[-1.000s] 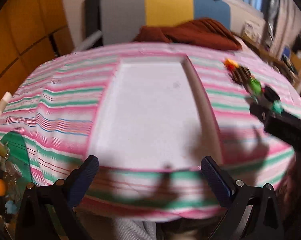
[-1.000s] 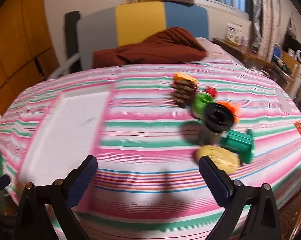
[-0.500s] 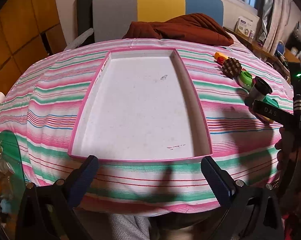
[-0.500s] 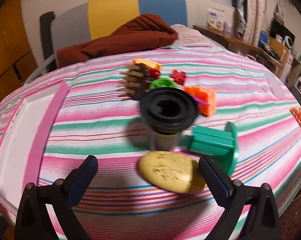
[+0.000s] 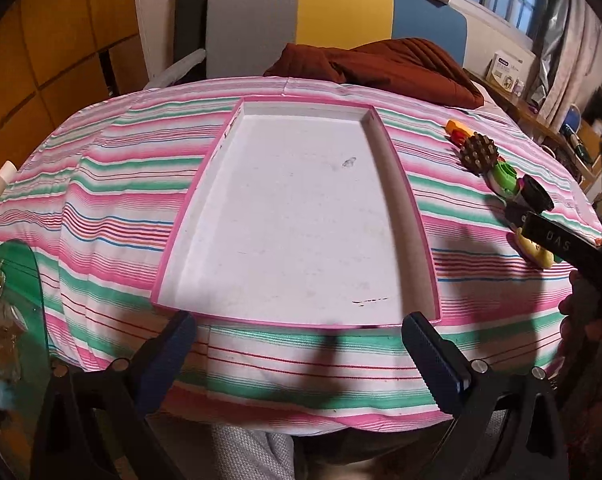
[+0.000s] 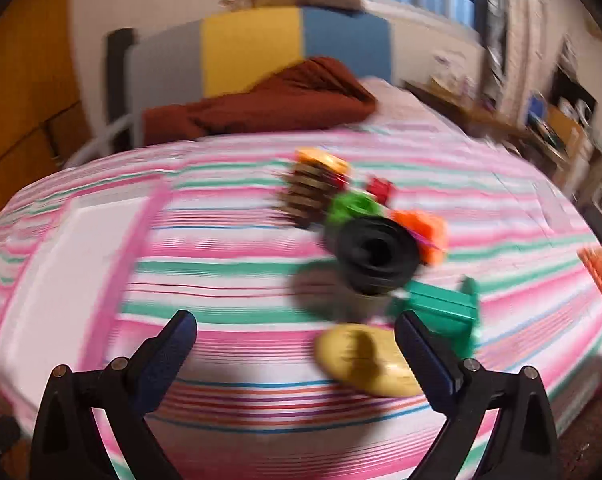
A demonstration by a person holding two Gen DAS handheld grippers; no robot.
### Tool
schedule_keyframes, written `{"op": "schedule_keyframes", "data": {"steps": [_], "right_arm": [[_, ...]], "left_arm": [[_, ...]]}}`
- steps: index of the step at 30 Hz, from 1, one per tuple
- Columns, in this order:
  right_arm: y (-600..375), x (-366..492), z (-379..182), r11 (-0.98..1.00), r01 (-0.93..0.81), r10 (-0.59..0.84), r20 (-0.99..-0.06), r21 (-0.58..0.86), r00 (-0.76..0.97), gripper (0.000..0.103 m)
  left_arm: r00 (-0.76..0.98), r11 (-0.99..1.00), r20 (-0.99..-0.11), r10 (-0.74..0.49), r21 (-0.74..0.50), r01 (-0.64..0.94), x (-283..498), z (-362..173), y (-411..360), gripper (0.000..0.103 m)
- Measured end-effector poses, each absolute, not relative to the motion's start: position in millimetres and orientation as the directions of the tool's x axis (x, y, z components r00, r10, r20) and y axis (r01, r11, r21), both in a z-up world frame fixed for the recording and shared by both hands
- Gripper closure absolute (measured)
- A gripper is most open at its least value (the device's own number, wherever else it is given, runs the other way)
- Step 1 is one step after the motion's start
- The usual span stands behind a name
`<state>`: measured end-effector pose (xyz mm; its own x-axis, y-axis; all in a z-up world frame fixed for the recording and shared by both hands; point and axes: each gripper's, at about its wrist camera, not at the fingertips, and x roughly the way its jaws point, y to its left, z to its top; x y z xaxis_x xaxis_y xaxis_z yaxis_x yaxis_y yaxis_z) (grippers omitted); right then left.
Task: Organize rigid objects
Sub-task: 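Move the left tool toward the yellow egg-shaped block beside the tray, then grasp the yellow egg block with the left tool while the right tool grasps the green spool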
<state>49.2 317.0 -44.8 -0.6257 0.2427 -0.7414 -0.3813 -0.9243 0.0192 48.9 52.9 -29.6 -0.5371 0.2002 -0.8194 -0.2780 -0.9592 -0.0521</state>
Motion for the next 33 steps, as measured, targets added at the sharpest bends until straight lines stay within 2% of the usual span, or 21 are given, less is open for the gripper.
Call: {"op": "schedule_keyframes", "data": {"steps": [3,6,14,16,19,21,26,29,30,33], "right_arm": [[345.4,48.9,-60.2,-0.889,-0.454,0.237,-0.789,0.059,-0.567,0.002],[345.1,47.2,-68.0,-0.889,-0.448,0.199,-0.800,0.096,-0.566,0.002],[263.0,38.0,-53.9,-0.985,-0.117,-0.025,-0.767,0.129,-0.641,0.002],[260.8,44.8,-41.0,-0.989,-0.091,-0.022,-0.740,0.112,-0.672,0.003],[283.3,50.1,-18.9,-0.985,-0.170,0.099,-0.715,0.028,-0.692,0.003],[312.8,52.8,-7.6,-0.969,-0.245,0.149,-0.720,0.031,-0.677,0.002],[391.2,45.2,2.2,-0.892,-0.447,0.194,-0.837,0.067,-0.512,0.003],[427.0,41.7,-5.3,-0.845,-0.516,0.103,-0.904,0.141,-0.415,0.013],[435.2,38.6,-8.9,-0.845,-0.513,0.064,-0.921,0.155,-0.384,0.020],[434.4,30.9,-11.4,-0.892,-0.441,0.051,-0.950,0.096,-0.309,0.026]], "left_arm": [[-0.540,-0.957,-0.816,0.206,-0.053,-0.285,50.1,-28.1,53.5,0.000],[-0.538,-0.957,-0.817,0.207,-0.054,-0.285,49.7,-28.2,55.0,0.000],[-0.534,-0.957,-0.821,0.201,-0.048,-0.287,50.3,-29.8,56.2,0.000],[-0.541,-0.957,-0.816,0.202,-0.046,-0.287,51.0,-28.4,55.0,0.000],[-0.538,-0.956,-0.817,0.209,-0.054,-0.290,51.1,-28.9,56.3,0.000],[-0.532,-0.953,-0.819,0.215,-0.058,-0.296,51.5,-29.7,57.8,0.000],[-0.526,-0.938,-0.820,0.226,-0.037,-0.344,57.1,-30.1,70.7,0.000],[-0.545,-0.925,-0.807,0.227,-0.004,-0.379,64.8,-26.7,79.3,0.000],[-0.549,-0.922,-0.804,0.229,0.002,-0.388,66.4,-25.6,80.8,0.000],[-0.560,-0.914,-0.793,0.240,0.008,-0.405,69.2,-21.5,83.7,0.000]]}}
